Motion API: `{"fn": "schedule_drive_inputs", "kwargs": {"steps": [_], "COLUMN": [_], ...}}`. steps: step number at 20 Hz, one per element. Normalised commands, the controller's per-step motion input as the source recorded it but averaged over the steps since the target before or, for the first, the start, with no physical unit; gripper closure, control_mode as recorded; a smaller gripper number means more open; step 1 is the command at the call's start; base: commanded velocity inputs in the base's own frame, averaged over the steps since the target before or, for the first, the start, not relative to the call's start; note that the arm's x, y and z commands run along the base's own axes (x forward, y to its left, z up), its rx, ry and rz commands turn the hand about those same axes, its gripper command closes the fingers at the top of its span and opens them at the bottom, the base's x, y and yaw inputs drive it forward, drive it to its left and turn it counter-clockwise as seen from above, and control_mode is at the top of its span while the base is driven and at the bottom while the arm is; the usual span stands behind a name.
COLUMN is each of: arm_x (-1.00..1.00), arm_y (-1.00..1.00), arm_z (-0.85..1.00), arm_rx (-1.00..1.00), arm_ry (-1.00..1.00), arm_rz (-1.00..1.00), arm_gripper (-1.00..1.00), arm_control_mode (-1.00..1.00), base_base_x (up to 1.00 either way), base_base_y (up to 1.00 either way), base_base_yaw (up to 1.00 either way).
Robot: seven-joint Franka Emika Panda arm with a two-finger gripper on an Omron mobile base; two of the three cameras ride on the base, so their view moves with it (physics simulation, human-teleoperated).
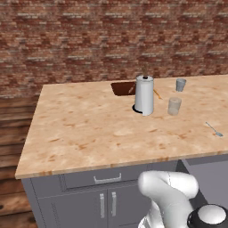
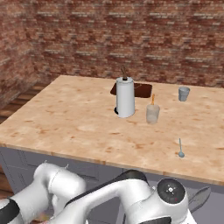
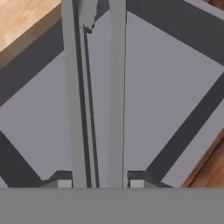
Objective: Take the tongs from the drawer on the right and place them on the dining counter next to the tray containing the kebab skewer.
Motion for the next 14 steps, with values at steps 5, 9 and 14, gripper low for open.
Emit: {"fn": "schedule_drive_inputs", "kwargs": {"steps": [5, 9, 14], "arm_x": [-0.3, -0.21, 0.0], "arm_y": [0.64, 0.93, 0.5], "arm_z": [0.8, 0.46, 0.61], "arm_rx": [-0.1, -0.1, -0.07], "arm_ry": [-0.04, -0.04, 0.0], "arm_rz": [0.0, 0.02, 0.06], "arm_gripper": [1.0, 1.0, 1.0], "arm_control_mode": [-1.0, -1.0, -1.0], "base_base_x": [0.0, 0.0, 0.0], "base_base_y": [0.0, 0.0, 0.0], "base_base_yaw": [0.0, 0.0, 0.0]}}
